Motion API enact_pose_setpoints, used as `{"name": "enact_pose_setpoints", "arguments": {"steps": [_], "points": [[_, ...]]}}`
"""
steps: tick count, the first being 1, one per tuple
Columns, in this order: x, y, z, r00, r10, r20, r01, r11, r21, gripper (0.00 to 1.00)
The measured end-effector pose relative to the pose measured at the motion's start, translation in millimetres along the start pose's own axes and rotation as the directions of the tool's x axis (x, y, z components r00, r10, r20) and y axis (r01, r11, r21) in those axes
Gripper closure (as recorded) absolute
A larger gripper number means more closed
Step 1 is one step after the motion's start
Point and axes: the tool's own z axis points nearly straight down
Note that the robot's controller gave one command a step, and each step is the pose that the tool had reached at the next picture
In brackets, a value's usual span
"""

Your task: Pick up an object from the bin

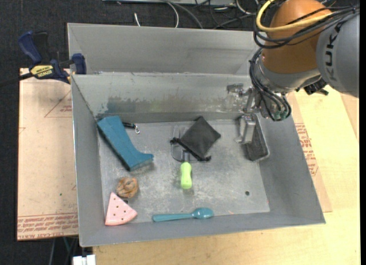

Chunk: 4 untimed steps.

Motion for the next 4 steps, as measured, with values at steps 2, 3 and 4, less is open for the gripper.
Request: {"name": "enact_pose_setpoints", "arguments": {"steps": [2,3,4], "points": [[-3.9,17,-2,0.994,-0.107,0.007,0.107,0.994,0.001,0.00],[-3.2,34,-1,0.990,-0.144,0.008,0.144,0.990,0.001,0.00],[21.2,22,-44,0.926,-0.378,0.007,0.378,0.926,0.002,0.00]]}}
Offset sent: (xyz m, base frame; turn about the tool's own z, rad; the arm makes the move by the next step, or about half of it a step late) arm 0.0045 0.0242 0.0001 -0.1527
